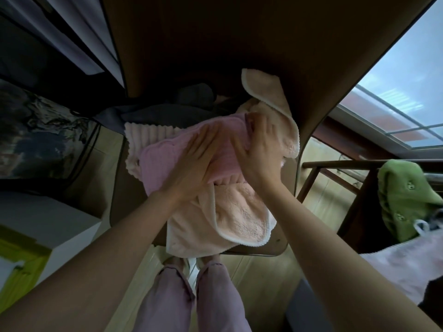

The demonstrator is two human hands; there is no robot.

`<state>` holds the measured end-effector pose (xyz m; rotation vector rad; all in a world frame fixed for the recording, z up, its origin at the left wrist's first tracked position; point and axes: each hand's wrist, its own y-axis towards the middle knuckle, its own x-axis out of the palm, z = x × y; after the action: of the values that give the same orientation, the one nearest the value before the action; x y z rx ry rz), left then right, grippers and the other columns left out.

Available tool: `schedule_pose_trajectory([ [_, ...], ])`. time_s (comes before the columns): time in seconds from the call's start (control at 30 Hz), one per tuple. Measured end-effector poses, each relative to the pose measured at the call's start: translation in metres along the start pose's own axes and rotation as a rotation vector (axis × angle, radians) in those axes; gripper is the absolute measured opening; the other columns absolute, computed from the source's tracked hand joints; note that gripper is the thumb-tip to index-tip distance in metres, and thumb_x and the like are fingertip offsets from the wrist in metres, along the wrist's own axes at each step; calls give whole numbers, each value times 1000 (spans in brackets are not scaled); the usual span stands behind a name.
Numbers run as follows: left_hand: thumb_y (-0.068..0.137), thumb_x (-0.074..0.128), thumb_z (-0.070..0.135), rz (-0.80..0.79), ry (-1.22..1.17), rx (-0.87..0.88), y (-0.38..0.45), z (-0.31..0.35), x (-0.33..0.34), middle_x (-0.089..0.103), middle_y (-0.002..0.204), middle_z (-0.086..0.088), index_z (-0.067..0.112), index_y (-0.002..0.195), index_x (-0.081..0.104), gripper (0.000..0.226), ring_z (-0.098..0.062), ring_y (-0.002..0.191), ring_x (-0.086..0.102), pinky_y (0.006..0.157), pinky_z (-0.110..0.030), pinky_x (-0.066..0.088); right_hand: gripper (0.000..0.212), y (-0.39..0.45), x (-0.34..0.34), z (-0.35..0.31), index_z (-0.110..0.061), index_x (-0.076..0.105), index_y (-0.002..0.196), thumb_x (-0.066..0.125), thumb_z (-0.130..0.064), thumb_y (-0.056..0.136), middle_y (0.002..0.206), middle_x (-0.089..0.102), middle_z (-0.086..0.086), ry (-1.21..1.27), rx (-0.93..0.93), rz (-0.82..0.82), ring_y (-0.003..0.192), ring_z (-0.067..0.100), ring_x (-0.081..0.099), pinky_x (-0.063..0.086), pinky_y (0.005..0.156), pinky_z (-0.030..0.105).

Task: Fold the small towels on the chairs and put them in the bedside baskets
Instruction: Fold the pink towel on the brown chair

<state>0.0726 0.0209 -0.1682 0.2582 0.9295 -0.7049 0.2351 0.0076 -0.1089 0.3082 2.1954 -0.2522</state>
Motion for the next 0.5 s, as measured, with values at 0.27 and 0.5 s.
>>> schedule_pose_trajectory([
  [0.27,97,51,38,77,-95,-331,3,-39,-46,51,132,-13,10,140,43,52,-28,117,49,98,-36,39,22,25,9,-5,-12,60,105,60,-31,94,92,61,-5,262,234,-10,81,8,55,47,74,30],
  [0.5,92,54,51,-102,-328,-238,21,-7,-80,47,78,8,22,84,51,30,-4,68,43,62,-19,30,6,10,-44,-19,-16,55,91,57,-19,96,82,55,-11,371,24,-85,75,-2,51,39,68,13],
])
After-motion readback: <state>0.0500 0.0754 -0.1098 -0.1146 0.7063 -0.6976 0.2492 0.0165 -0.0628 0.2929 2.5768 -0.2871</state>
